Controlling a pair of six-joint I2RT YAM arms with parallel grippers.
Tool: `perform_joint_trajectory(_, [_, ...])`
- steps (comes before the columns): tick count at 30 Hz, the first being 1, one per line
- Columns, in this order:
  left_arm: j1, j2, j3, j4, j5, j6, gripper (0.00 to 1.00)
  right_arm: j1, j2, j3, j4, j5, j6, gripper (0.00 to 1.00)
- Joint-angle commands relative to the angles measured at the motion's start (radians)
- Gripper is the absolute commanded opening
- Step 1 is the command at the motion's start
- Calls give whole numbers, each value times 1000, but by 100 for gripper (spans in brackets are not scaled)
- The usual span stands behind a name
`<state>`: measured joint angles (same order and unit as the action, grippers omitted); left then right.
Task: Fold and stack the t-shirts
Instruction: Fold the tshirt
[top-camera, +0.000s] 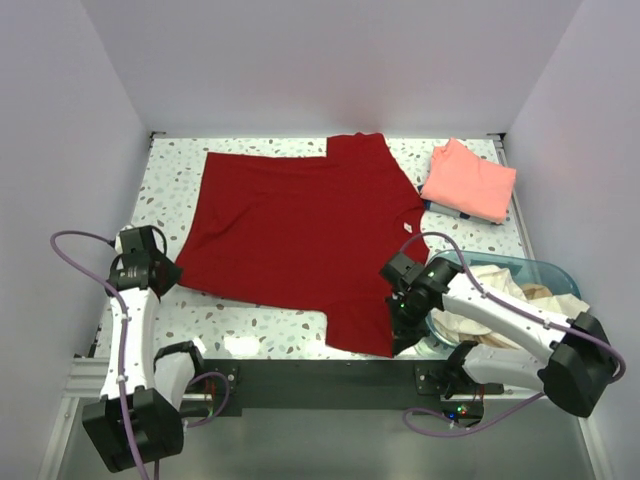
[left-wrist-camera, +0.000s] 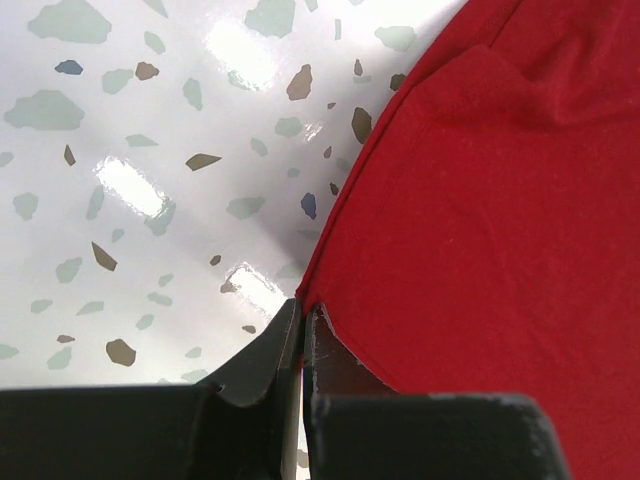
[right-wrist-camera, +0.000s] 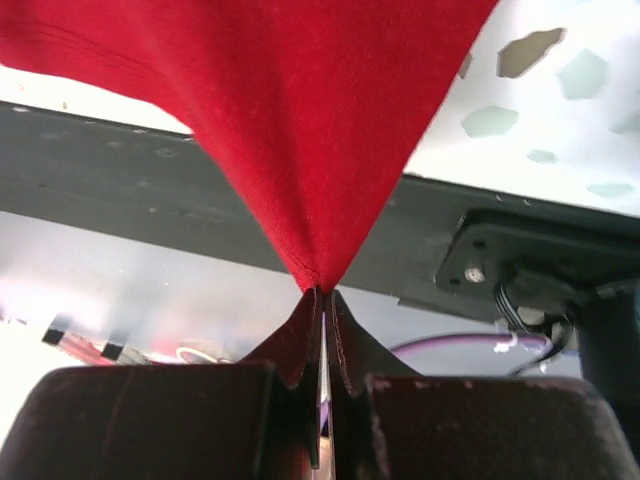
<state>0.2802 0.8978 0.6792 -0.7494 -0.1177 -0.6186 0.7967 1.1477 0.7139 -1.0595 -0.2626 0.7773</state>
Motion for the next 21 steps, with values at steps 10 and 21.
perform_joint_trajectory(10, [-7, 102, 74, 30, 44, 80, 0, -94, 136, 376, -126, 237, -87, 0])
perform_joint_trajectory(21, [-52, 317, 239, 120, 79, 118, 0, -280, 368, 616, -60, 249, -233, 0])
